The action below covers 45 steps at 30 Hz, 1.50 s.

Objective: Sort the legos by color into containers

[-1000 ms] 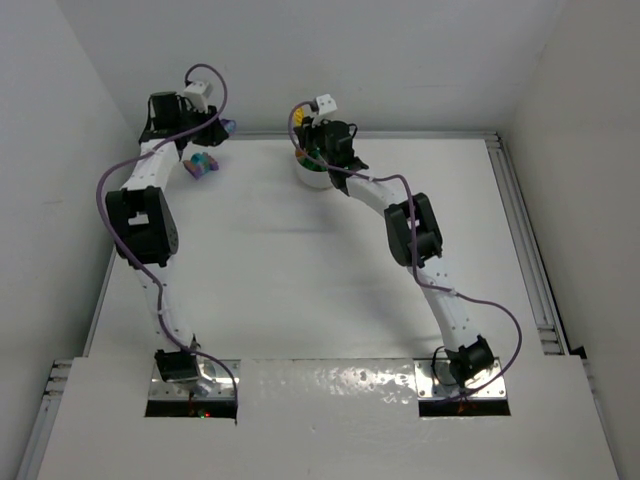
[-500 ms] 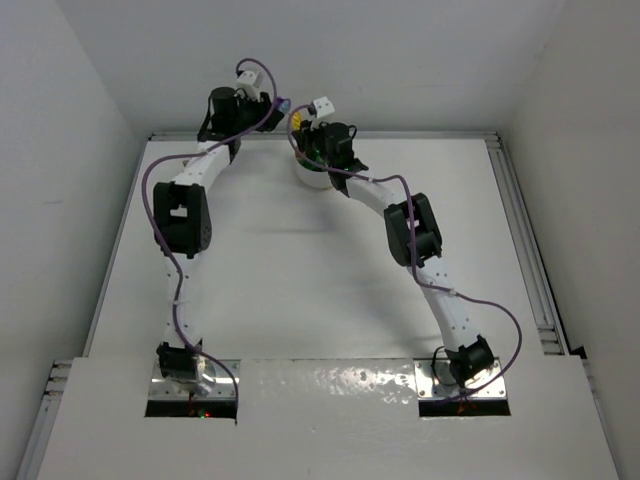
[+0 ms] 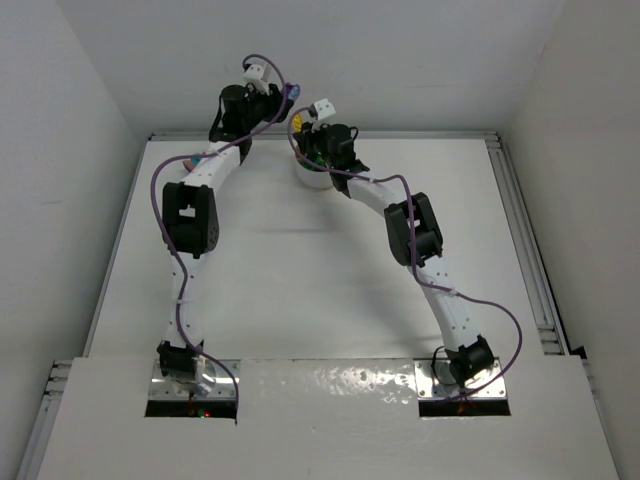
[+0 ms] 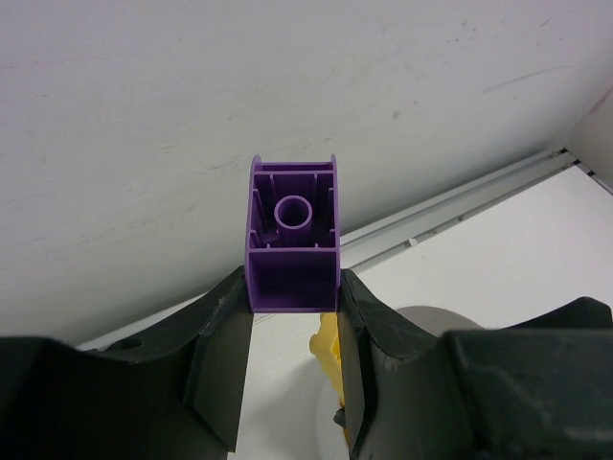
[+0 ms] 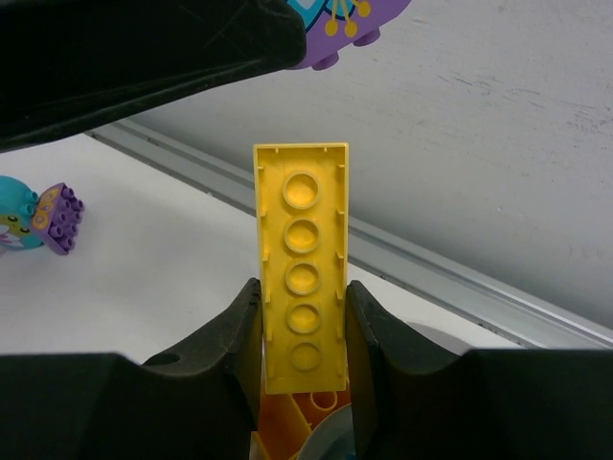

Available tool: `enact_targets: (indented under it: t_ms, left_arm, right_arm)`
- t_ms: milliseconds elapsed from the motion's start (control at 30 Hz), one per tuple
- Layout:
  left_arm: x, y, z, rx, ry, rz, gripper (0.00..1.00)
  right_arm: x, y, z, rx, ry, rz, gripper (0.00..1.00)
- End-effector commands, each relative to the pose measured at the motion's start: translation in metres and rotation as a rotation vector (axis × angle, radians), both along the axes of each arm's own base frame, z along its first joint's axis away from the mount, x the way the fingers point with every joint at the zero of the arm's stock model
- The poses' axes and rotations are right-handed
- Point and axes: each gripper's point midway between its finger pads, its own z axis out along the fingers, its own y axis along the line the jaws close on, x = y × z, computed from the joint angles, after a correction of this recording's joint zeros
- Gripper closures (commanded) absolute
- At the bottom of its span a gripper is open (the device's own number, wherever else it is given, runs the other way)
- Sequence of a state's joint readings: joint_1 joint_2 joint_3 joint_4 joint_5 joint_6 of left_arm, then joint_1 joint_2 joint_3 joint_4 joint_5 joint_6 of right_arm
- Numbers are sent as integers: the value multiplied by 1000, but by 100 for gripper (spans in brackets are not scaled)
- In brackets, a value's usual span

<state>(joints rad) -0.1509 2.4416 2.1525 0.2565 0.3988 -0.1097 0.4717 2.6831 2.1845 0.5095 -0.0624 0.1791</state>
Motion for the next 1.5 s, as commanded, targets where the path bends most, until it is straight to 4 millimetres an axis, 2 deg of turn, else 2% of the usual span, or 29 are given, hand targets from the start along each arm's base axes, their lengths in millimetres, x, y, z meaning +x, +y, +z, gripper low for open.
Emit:
enact_targets:
  t_ms: [0,100,400,567,733,867,1200,1467]
  left_arm:
    - [4,-2,16,-3,-60,10,100]
    - [5,-2,11,9,-60,17,100]
    - [2,-16,-23,9,14,-10,100]
    - [0,-20,-25,6,21,-29,100]
    - [-1,-21,-26,2,25,-33,100]
    - [-2,-23,-27,-3,34,-42,100]
    - [-6,-25,-39,-12,70,-55,100]
    - [-7,-25,-45,-16,90,-53,100]
  right_arm:
    - [-2,5,27,18,-65,26,94]
    - [-3,5,28,19,-68,27,94]
    - [-4,5,34,22,-80,35,94]
    - [-5,5,32,16,-80,36,93]
    - [-5,5,34,24,-84,31,81]
    - [-4,3,35,30,-86,27,75]
    - [-6,1,38,36,-96,27,64]
    - [-4,-1,41,40,-102,27,60]
